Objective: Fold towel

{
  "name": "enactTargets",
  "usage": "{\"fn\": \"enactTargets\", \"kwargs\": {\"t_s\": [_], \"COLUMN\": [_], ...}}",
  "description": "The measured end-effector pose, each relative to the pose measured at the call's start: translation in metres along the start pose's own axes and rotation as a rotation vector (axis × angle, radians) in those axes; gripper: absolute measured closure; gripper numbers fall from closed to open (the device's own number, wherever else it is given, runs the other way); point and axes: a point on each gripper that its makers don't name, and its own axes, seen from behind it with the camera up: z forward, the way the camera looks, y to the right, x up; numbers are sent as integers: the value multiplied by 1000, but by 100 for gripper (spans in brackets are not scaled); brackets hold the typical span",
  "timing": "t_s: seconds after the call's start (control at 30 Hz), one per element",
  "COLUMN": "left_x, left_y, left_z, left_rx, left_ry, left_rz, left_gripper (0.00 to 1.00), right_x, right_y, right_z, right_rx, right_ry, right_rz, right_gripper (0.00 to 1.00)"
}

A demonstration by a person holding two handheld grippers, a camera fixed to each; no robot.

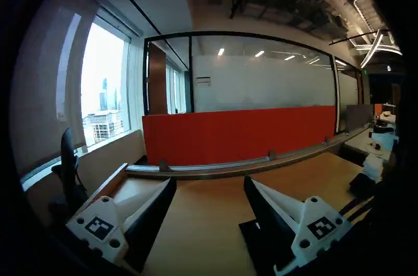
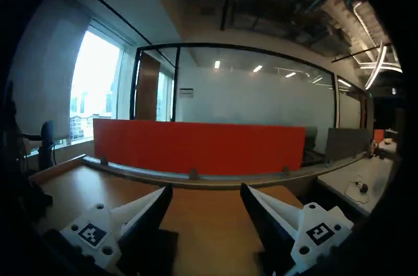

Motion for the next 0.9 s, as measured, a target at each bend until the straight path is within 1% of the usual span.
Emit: {"fn": "enactTargets", "kwargs": {"t_s": [0.13, 0.3, 0.4, 0.5, 0.7, 0.9], "left_x": [-13, -27, -34, -40, -58, -75], "left_y": [20, 39, 49, 53, 62, 73], "left_z": [10, 15, 16, 18, 20, 20], "left_rx": [-48, -131, -174, -200, -247, -289], "left_ry": [-31, -83, -108, -124, -171, -209], "left_rz": [10, 33, 49, 67, 97, 120], "left_gripper": [5, 5, 5, 5, 5, 5], "right_x": [-11, -26, -32, -36, -52, -67], "right_y": [-12, -31, -39, -45, -58, -66], "right_z": [0, 0, 1, 2, -2, -5], "right_rx": [56, 149, 190, 220, 299, 353], "right_ry": [-53, -132, -168, -192, -255, -307], "right_rz": [-24, -57, -78, -93, -123, -164], "right_gripper": [0, 0, 0, 0, 0, 0]}}
